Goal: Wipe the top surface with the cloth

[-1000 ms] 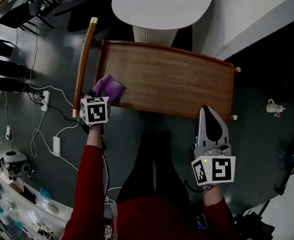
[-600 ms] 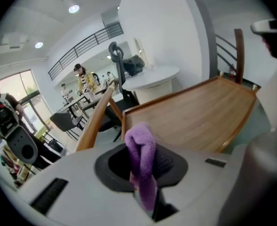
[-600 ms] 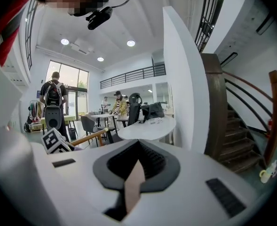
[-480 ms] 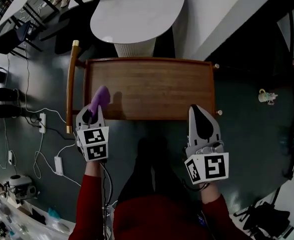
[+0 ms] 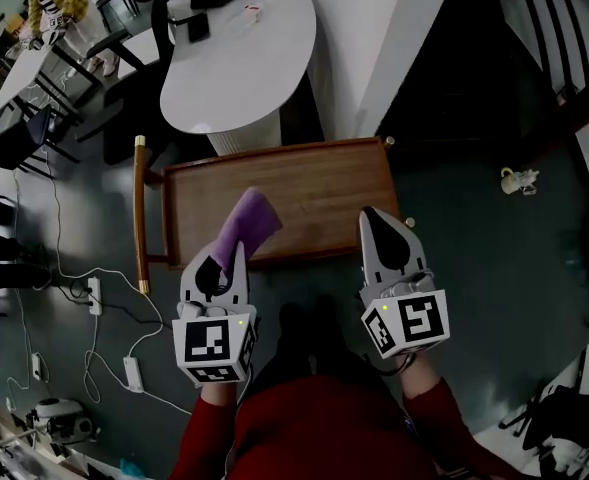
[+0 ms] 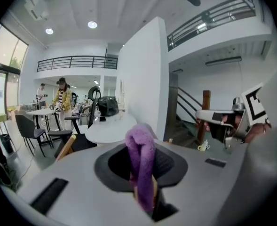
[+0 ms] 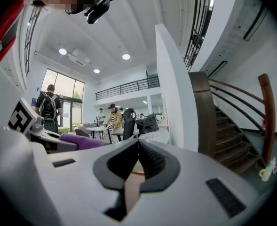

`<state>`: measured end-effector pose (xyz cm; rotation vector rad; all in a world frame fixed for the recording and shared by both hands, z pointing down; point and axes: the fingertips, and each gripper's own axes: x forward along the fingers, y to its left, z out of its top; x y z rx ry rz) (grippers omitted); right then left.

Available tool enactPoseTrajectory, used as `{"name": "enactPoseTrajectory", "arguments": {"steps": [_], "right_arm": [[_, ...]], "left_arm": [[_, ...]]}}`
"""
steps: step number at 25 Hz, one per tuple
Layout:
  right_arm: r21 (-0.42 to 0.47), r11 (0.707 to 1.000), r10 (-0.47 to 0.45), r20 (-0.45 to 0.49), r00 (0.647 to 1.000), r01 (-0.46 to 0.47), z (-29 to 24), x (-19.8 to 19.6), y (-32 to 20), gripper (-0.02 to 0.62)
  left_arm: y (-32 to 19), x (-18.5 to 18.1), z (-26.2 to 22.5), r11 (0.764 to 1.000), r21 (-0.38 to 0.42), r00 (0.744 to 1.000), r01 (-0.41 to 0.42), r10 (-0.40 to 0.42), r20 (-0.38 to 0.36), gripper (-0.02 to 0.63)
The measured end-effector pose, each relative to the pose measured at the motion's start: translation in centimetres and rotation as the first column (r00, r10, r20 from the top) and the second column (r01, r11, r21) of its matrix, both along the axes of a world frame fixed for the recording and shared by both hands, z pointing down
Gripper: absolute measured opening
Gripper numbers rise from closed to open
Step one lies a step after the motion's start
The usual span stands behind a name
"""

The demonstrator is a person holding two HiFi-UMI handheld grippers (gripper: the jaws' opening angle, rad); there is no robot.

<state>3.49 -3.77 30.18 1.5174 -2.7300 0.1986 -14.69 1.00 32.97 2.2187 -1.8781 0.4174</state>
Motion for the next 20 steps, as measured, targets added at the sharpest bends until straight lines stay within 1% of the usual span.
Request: {"name": "enactPoseTrajectory", "arguments": {"steps": [3,7,10,15,17,20], "right_arm": [[0.009,1.0,0.016,0.019,1.0,-0.016,-0.3,0.7,0.1,0.012],[0.022,1.0,0.02,0.034,0.999,-0.021,-0.8,1.1,0.4,0.012],[0.035,0.999,0.011,0.03,1.0,-0.012,-0.9,1.0,0.2,0.012],[0.043,0.999,0.0,0.023,1.0,-0.001,-0.5,0.3,-0.1,0.012],[0.044,0.999,-0.004,0.027,1.0,0.003,-0.5,0.2,0.0,0.012],[0.046,0.999,-0.014,0.032,0.999,0.013,-0.5,0.0,0.2,0.012]], "left_arm": [[0.3,1.4,-1.2,0.999,0.044,0.999,-0.021,0.023,-0.033,0.066],[0.7,1.6,-2.2,0.996,0.083,0.998,-0.02,0.025,-0.062,0.066],[0.6,1.3,-2.7,0.993,0.114,0.998,-0.011,0.018,-0.055,0.066],[0.1,0.9,-3.7,0.981,0.193,0.999,-0.014,0.024,-0.049,0.066],[0.1,0.7,-3.8,0.978,0.208,0.999,-0.009,0.02,-0.049,0.066],[0.1,0.6,-3.3,0.978,0.209,0.999,-0.002,0.012,-0.049,0.066]]}}
